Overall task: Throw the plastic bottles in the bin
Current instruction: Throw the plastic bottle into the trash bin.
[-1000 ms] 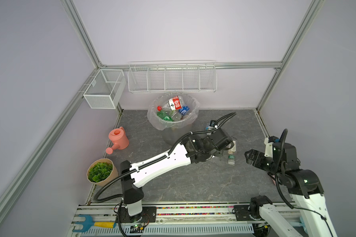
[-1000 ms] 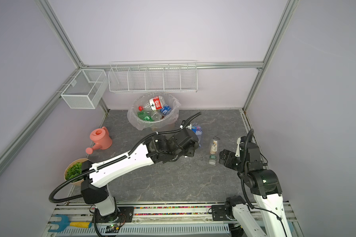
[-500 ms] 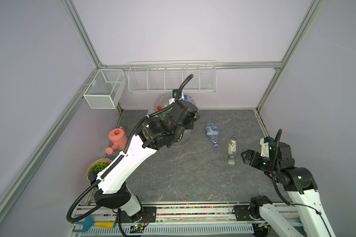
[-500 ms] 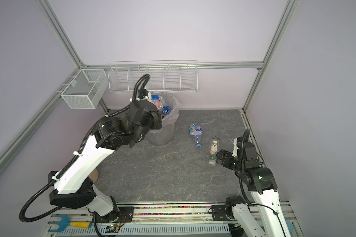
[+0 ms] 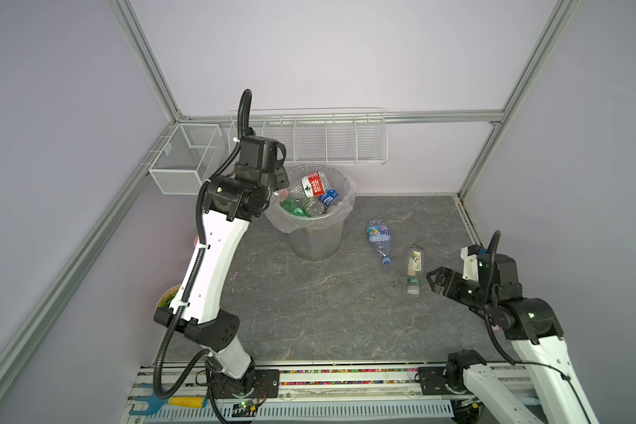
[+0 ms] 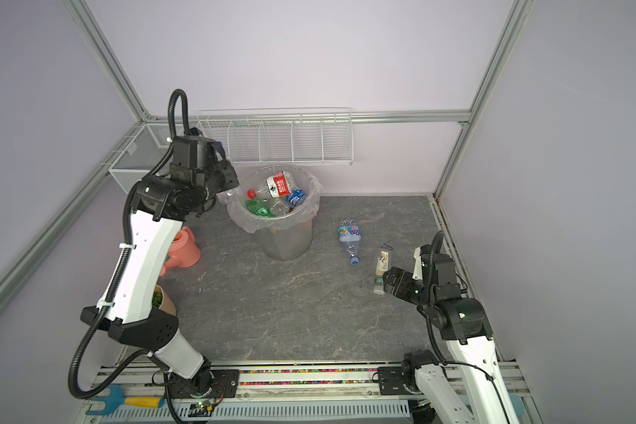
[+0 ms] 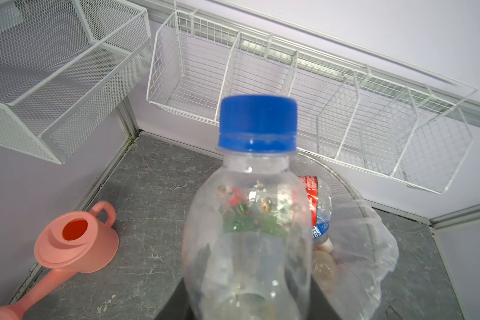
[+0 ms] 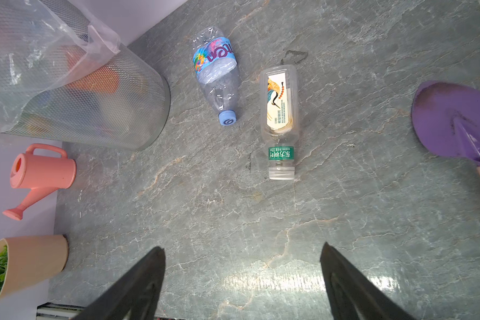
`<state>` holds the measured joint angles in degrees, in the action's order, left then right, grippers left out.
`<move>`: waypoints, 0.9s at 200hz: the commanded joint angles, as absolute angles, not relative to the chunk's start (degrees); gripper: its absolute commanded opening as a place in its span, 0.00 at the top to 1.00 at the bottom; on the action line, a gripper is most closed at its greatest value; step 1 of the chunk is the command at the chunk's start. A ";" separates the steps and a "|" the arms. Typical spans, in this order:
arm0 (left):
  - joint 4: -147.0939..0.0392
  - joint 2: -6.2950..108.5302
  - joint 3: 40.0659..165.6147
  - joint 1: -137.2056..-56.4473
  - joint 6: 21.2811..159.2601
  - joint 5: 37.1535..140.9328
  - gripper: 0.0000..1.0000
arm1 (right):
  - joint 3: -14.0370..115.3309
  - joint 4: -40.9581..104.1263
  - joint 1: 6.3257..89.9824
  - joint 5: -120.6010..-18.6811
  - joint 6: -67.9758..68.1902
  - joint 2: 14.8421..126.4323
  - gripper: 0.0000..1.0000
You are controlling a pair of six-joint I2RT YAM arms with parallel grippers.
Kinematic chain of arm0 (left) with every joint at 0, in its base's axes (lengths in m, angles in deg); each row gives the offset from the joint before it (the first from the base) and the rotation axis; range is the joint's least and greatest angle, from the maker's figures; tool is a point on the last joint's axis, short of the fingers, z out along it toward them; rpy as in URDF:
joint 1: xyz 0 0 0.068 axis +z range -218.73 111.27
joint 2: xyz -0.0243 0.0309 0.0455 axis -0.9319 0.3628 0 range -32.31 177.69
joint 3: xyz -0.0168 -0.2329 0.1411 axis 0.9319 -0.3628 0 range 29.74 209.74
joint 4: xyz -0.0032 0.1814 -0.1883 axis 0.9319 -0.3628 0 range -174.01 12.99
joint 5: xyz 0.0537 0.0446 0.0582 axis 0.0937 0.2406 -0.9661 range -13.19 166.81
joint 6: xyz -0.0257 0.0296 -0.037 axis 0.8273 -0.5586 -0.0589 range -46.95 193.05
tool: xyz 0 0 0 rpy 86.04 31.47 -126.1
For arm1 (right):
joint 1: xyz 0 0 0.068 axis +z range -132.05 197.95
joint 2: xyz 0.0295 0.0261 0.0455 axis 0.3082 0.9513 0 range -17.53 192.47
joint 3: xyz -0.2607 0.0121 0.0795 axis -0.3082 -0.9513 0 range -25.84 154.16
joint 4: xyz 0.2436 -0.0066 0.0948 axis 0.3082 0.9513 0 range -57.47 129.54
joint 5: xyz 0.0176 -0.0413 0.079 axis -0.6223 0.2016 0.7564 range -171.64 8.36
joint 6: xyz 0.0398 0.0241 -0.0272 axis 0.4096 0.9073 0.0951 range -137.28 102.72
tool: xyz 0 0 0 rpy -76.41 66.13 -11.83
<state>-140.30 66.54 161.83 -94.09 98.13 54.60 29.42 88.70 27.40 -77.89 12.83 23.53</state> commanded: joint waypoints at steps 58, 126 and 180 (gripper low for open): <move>-150.87 84.40 179.44 -91.90 92.79 63.26 0.26 | 27.69 85.86 27.27 -76.36 13.84 22.56 0.10; -147.50 73.92 176.12 -91.91 92.90 62.73 0.01 | 27.22 84.90 27.27 -75.86 14.27 22.70 0.10; -143.33 64.93 168.08 -91.97 93.13 65.73 0.01 | 27.44 85.49 27.36 -75.82 14.05 22.20 0.09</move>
